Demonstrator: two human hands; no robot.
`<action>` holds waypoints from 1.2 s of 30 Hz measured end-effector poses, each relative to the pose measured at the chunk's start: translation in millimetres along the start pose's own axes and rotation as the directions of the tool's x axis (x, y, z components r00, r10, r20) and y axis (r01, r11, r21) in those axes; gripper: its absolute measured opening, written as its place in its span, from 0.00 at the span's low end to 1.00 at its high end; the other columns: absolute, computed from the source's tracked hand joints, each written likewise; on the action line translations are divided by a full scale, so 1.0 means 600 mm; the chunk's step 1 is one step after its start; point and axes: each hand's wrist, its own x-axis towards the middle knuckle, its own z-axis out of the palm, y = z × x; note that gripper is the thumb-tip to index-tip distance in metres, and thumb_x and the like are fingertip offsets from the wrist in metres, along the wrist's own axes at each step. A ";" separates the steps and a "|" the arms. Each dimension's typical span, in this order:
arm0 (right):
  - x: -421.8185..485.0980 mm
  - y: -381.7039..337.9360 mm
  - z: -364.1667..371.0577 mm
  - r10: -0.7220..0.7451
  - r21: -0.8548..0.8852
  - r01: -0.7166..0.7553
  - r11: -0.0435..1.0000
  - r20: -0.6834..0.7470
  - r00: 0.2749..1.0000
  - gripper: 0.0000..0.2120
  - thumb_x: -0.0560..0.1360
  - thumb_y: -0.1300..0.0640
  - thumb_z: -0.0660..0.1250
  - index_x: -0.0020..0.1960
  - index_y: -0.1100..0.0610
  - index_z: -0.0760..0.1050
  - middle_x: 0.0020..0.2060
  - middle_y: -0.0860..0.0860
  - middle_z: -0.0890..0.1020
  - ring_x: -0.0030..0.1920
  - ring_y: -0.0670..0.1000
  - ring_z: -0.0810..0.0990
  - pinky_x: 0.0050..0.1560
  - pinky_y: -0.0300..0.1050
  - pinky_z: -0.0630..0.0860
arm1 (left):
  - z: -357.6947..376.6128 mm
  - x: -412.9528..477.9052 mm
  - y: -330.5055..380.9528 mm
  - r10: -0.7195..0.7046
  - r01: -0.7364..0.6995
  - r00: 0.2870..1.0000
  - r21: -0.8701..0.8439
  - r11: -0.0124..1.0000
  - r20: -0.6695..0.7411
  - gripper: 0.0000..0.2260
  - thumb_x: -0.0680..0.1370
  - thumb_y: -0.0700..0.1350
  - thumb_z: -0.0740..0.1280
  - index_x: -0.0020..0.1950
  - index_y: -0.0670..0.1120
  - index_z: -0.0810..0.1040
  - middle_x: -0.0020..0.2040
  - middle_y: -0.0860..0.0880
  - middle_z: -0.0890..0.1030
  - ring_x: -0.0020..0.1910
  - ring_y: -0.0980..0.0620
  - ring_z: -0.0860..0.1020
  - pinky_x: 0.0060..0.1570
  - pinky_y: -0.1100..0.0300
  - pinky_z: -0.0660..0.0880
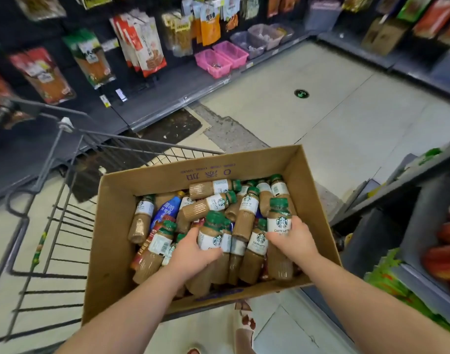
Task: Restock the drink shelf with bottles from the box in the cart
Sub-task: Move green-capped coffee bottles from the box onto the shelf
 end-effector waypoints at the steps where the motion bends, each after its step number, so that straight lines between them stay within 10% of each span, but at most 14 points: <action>1: -0.016 -0.008 -0.008 -0.023 0.017 0.023 1.000 -0.018 1.000 0.28 0.66 0.49 0.74 0.60 0.57 0.68 0.54 0.55 0.75 0.49 0.54 0.77 0.48 0.47 0.76 | -0.007 -0.007 0.012 0.026 -0.026 1.000 -0.018 0.999 0.002 0.19 0.66 0.52 0.75 0.49 0.56 0.68 0.42 0.63 0.75 0.40 0.63 0.74 0.36 0.66 0.68; 8: -0.135 -0.034 -0.063 -0.096 0.077 0.114 0.990 -0.204 0.974 0.23 0.67 0.47 0.72 0.55 0.50 0.65 0.39 0.43 0.73 0.39 0.44 0.73 0.36 0.41 0.70 | -0.034 -0.070 0.099 0.265 -0.261 0.964 -0.088 0.961 0.034 0.14 0.67 0.48 0.76 0.42 0.56 0.71 0.40 0.60 0.77 0.38 0.64 0.74 0.32 0.71 0.68; 19: -0.306 0.073 -0.148 0.037 0.199 0.056 0.978 -0.434 0.900 0.27 0.64 0.45 0.73 0.58 0.51 0.67 0.48 0.48 0.79 0.46 0.50 0.78 0.44 0.45 0.75 | 0.071 -0.182 0.202 0.448 -0.438 0.874 -0.094 0.894 0.187 0.15 0.68 0.49 0.74 0.50 0.51 0.73 0.43 0.55 0.77 0.40 0.57 0.76 0.34 0.63 0.71; 36: -0.707 0.478 -0.341 0.266 0.371 0.013 0.929 -0.689 0.674 0.18 0.65 0.46 0.73 0.48 0.48 0.67 0.41 0.42 0.78 0.42 0.45 0.77 0.41 0.45 0.75 | 0.436 -0.607 0.330 0.661 -0.624 0.594 -0.256 0.738 0.458 0.12 0.70 0.46 0.74 0.51 0.50 0.77 0.47 0.51 0.80 0.43 0.56 0.78 0.40 0.61 0.73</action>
